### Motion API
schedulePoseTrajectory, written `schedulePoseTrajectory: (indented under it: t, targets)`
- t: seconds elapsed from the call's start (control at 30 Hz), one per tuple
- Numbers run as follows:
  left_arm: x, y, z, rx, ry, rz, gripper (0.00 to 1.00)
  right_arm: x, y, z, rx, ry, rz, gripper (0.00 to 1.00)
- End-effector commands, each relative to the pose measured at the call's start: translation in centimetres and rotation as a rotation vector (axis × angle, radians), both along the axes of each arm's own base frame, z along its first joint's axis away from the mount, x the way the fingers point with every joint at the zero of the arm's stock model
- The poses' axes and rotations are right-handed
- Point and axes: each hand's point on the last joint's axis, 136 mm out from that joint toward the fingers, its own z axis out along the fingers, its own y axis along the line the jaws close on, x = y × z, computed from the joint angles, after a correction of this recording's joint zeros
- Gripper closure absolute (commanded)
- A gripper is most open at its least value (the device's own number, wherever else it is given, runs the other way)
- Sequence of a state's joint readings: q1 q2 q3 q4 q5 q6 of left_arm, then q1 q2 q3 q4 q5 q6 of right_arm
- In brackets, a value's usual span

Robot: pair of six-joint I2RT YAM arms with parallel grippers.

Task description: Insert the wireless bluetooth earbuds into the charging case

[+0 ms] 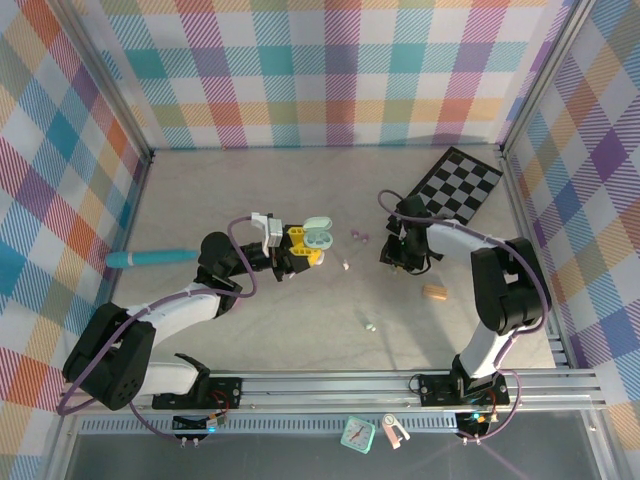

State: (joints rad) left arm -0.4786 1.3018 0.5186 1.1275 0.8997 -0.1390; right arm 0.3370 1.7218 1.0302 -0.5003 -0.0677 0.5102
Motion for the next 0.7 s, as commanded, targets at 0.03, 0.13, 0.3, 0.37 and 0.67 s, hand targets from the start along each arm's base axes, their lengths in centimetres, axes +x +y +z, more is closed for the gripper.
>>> schedulePoseTrajectory:
  t: [0.03, 0.13, 0.3, 0.37, 0.67]
  targets:
    - [-0.1, 0.8, 0.8, -0.018, -0.046, 0.014, 0.65, -0.7, -1.7, 1.1, -0.206, -0.026, 0.098, 0.63]
    - [1.0, 1.8, 1.0, -0.046, -0.032, 0.05, 0.65, -1.2, -1.7, 1.3, -0.294, -0.035, 0.147, 0.63]
    - [2.9, 4.2, 1.6, -0.081, -0.053, 0.136, 0.66, -1.7, -1.5, 1.4, -0.443, -0.06, 0.216, 0.63]
    - [3.4, 5.0, 2.0, -0.083, -0.071, 0.169, 0.66, -1.8, -1.2, 1.3, -0.474, -0.06, 0.241, 0.63]
    - [5.4, 8.6, 2.7, -0.096, -0.081, 0.3, 0.66, -1.7, -0.4, 1.1, -0.674, -0.074, 0.344, 0.65]
